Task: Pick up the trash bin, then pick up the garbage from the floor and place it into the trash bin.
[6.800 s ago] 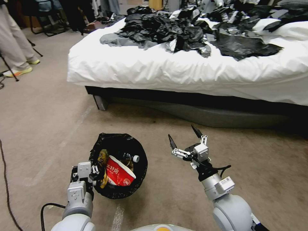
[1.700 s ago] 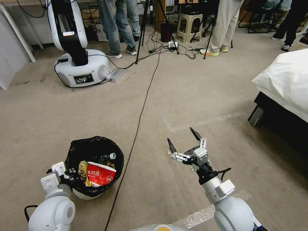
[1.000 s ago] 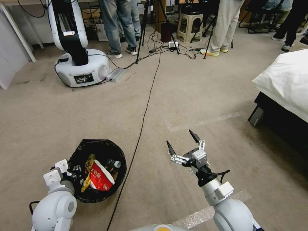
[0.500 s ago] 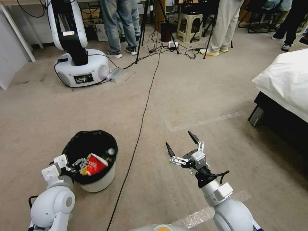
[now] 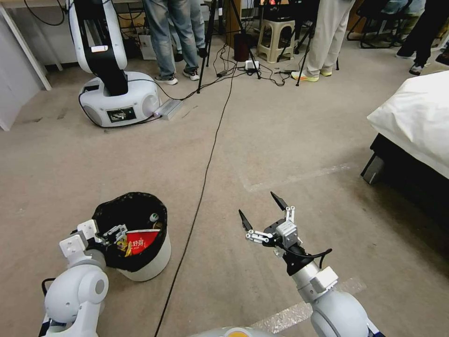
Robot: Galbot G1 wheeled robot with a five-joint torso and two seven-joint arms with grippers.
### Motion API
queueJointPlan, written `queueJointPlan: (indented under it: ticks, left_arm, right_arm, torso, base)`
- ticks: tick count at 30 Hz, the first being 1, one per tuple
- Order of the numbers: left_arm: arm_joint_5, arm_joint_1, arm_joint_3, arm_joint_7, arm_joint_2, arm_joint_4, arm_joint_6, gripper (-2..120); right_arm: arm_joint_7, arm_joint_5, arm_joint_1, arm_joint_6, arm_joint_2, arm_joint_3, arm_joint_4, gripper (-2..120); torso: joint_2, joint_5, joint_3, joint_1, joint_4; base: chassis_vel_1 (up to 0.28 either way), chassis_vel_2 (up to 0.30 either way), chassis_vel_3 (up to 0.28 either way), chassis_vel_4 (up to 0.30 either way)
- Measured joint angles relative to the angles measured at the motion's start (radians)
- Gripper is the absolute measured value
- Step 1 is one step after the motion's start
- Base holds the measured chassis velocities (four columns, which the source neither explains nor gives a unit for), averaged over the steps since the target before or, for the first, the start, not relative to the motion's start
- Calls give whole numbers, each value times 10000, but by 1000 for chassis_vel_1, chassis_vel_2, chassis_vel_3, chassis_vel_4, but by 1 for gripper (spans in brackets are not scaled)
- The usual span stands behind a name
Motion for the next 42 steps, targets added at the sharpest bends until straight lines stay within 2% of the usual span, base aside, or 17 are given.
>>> queueJointPlan:
  ticks: [7,11,13,14,16,17,19,20,23,24,27,29,35,42]
  left_arm:
    - [360,357,24,136,-100,-296,-316,100]
    - [1066,790,97,536,-189,-694,-793,100]
    - [1974,1249,200,999,-269,-1175,-1436,100]
    - [1974,1249,200,999,-269,-1175,-1436,100]
    - [2986,1770,364,1552,-333,-1610,-2588,100]
    - [2986,1770,364,1552,-333,-1610,-2588,100]
    - [3853,2301,644,2063,-388,-1965,-3555,100]
    - [3853,2301,644,2063,-388,-1965,-3555,100]
    - [4834,3217,937,2591,-656,-2315,-4599,100]
    - [4834,3217,937,2591,-656,-2315,-4599,100]
    - [5183,3803,1154,2726,-778,-2355,-5307,100]
    - [5283,3935,1207,2723,-801,-2350,-5519,100]
    - [5550,4322,1364,2421,-897,-2002,-6481,100]
    - [5563,4536,1362,2231,-912,-1710,-7047,100]
  right_arm:
    - [60,29,31,0,143,1,-20,100]
    - [319,58,27,-15,329,2,-8,100]
    - [499,64,7,-44,506,43,130,100]
    - [499,64,7,-44,506,43,130,100]
    - [646,67,-24,-104,737,138,297,100]
    - [646,67,-24,-104,737,138,297,100]
    - [830,16,-161,-186,1108,291,516,100]
    - [830,16,-161,-186,1108,291,516,100]
    - [1162,-287,-375,-340,1619,326,734,100]
    - [1162,-287,-375,-340,1619,326,734,100]
    - [1294,-480,-457,-456,1869,260,767,100]
    - [1305,-507,-453,-480,1908,242,766,100]
    - [1322,-555,-394,-564,1927,248,711,100]
    - [1309,-587,-405,-624,1879,302,692,100]
  torso:
    - [0,0,0,0,-2]
    - [0,-1,0,0,-2]
    - [0,-1,0,0,-2]
    - [0,-1,0,0,-2]
    - [0,-1,0,0,0]
    - [0,-1,0,0,0]
    - [0,-1,-1,0,-5]
    - [0,-1,-1,0,-5]
    - [0,0,-1,0,-2]
    - [0,0,-1,0,-2]
    - [1,-1,-1,0,-2]
    - [0,-1,-1,0,-2]
    - [0,0,-1,0,-2]
    - [0,-1,-1,-1,-2]
  base:
    - [0,0,0,0]
    - [0,0,0,0]
    - [0,0,0,0]
    - [0,0,0,0]
    - [0,0,0,0]
    - [0,0,0,0]
    - [0,0,0,0]
    - [0,0,0,0]
    - [0,0,0,0]
    - [0,0,0,0]
    - [0,0,0,0]
    - [0,0,0,0]
    - [0,0,0,0]
    - [0,0,0,0]
